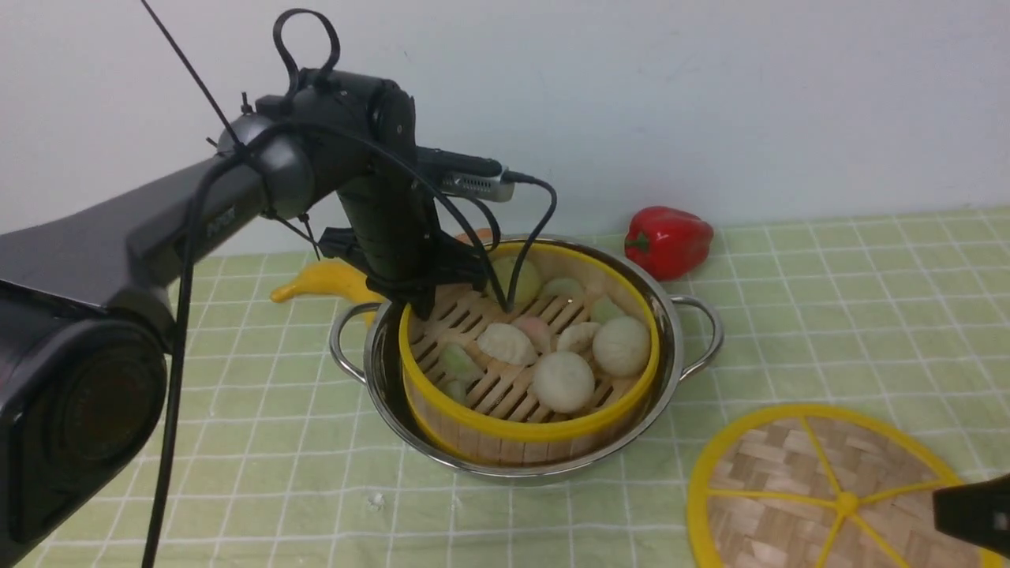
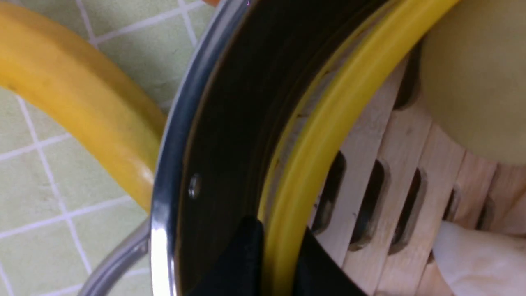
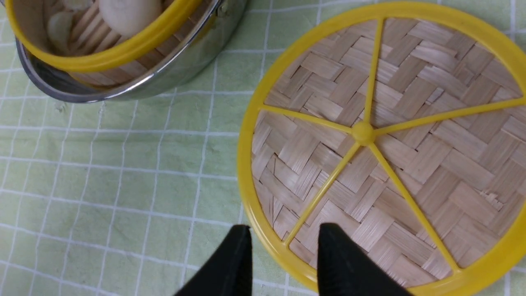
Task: Place the steamer in the pot on the green tablecloth, and put the lid on the steamer.
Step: 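Place the bamboo steamer basket with dumplings into the steel pot with the left gripper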
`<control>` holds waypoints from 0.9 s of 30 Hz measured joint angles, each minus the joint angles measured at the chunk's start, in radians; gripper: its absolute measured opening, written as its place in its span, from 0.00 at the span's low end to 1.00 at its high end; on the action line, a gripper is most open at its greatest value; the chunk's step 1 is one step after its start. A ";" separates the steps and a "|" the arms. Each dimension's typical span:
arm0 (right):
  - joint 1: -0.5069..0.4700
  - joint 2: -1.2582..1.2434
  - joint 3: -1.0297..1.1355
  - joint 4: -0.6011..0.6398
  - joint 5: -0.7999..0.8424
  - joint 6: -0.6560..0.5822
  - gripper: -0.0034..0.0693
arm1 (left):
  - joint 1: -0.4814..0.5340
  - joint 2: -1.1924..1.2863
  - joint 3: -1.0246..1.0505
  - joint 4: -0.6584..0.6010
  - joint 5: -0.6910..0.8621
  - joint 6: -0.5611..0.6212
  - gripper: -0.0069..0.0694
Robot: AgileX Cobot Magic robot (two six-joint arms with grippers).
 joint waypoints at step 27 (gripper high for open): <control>0.000 0.000 0.000 0.000 0.000 0.000 0.38 | -0.003 0.056 -0.044 0.028 0.059 0.001 0.52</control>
